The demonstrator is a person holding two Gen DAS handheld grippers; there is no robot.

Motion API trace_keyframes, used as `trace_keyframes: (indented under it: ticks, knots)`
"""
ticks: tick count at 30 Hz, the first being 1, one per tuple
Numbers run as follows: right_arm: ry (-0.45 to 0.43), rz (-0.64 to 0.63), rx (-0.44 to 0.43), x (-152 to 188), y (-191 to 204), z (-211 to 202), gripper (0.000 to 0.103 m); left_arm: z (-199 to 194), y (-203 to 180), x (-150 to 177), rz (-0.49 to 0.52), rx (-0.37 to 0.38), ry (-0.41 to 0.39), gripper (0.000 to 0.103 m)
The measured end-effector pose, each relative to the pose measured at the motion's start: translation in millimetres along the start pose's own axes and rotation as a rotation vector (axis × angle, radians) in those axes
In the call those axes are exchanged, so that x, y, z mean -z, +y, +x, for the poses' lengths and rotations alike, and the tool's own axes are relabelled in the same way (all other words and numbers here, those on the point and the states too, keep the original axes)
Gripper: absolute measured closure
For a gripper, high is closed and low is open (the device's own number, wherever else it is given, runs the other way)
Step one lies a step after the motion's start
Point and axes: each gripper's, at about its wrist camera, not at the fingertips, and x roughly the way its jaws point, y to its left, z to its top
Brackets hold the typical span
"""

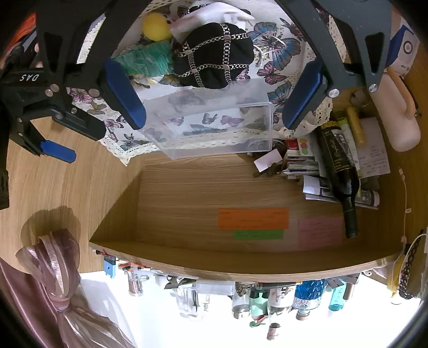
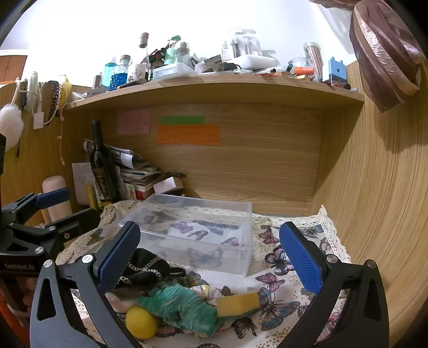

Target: Organize soft objects

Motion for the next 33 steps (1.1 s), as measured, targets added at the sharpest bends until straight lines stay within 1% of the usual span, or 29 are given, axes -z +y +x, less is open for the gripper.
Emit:
trace_keyframes:
  ticks: [33]
  knots:
    - [-0.009, 0.004, -0.026, -2.2, 4.3, -0.9, 0.000, -0.4, -0.3, -3.6, -0.008, 0.004, 0.003, 0.000]
